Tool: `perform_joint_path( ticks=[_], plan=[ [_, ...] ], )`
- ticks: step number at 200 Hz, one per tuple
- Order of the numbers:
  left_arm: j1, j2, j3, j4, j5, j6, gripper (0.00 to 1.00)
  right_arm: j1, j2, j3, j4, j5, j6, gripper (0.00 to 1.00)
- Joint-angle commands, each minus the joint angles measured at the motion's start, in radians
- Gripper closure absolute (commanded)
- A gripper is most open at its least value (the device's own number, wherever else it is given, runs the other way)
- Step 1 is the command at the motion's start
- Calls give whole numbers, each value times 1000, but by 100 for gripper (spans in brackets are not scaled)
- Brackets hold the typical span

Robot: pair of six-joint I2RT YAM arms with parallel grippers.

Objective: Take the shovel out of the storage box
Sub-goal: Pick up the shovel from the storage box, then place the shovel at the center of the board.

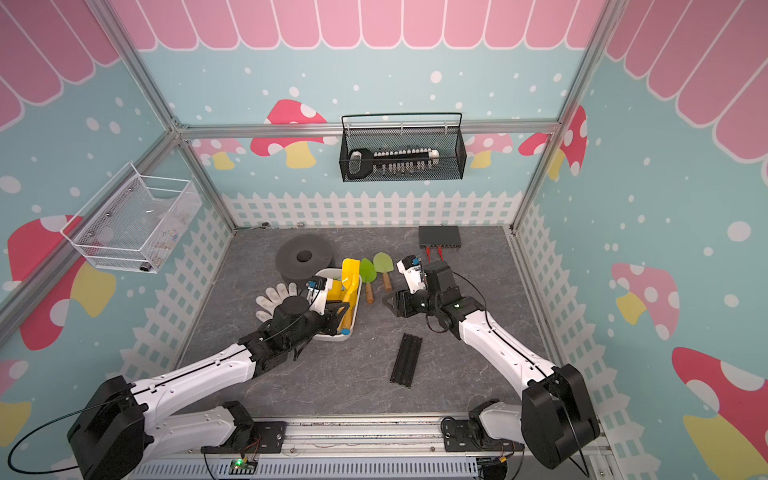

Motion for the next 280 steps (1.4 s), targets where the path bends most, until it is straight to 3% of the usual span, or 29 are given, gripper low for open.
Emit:
perform_joint_path(
  ticks=[1, 27, 137, 197, 244, 280],
  plan=[
    [-20, -6, -7, 80, 16, 54, 100, -2, -48, -26, 75, -41, 50, 38],
    [-31, 23, -5, 104, 50, 52, 100, -2, -86, -55, 113, -42, 105, 43],
    [-114, 135, 63, 85, 86, 104, 100, 2, -125, -125, 186, 33, 212, 43],
    [-148, 189, 102, 55, 95, 127, 100, 9, -106, -151, 235, 46, 247, 52],
    [-157, 195, 106, 57, 84, 129, 100, 14, -109, -153, 212, 89, 248, 66],
    [-163, 189, 100, 70, 99, 135, 100, 15, -94, -149, 199, 107, 251, 68]
  ],
)
